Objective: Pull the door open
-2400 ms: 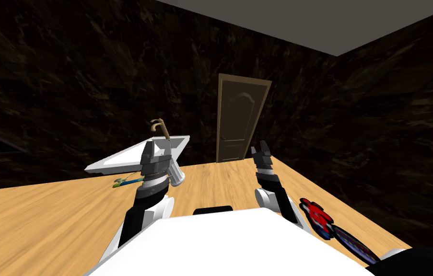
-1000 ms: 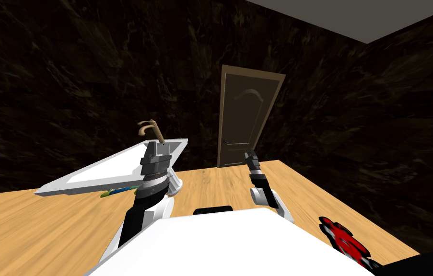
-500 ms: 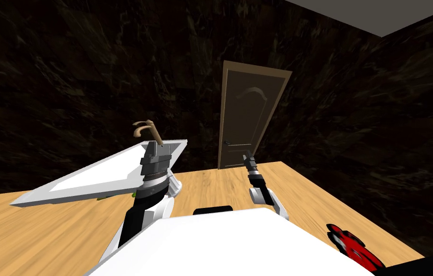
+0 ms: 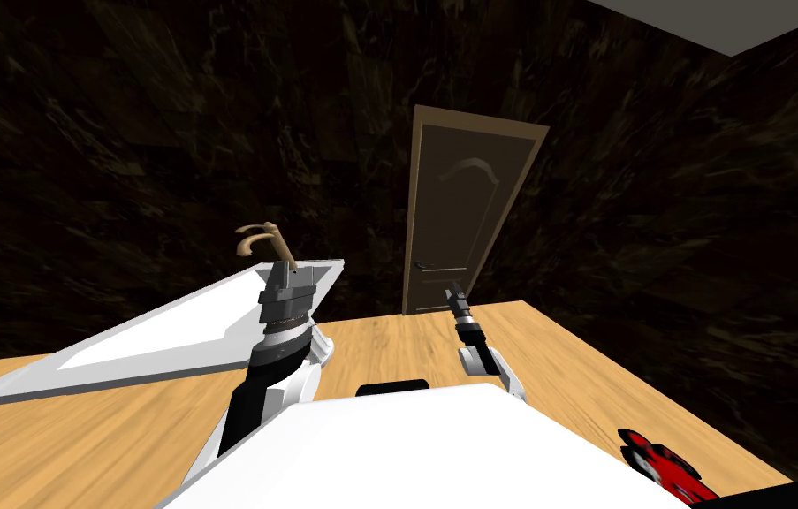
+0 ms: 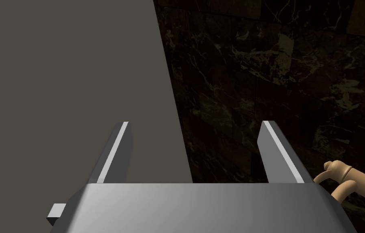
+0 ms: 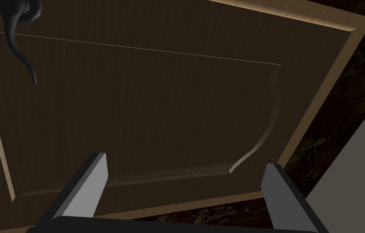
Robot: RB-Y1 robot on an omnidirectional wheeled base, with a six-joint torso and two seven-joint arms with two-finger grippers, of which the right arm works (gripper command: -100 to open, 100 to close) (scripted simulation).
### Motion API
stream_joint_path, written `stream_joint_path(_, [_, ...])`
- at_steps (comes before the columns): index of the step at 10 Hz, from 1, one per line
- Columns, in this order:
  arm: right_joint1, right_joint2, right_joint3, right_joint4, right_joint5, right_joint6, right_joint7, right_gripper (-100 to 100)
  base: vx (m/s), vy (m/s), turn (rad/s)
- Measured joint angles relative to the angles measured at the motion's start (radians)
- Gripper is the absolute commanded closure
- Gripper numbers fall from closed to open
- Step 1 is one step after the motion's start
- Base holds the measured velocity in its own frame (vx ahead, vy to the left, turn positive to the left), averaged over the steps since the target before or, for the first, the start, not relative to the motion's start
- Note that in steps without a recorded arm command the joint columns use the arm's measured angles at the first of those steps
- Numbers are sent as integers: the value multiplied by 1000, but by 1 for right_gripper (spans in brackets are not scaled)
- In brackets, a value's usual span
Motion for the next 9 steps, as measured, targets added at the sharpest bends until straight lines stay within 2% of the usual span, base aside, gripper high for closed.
stream_joint_path(1, [-2,-1,0,17,2,-7,-4,-100,58,4,10])
stream_joint_path(3, [-28,-9,-1,76,9,-19,-13,-100,80,-2,15])
stream_joint_path(6, [-55,-34,-7,168,17,-41,-41,-100,108,0,17])
stream_joint_path(9, [-86,-46,-7,257,30,-58,-60,-100,101,-2,17])
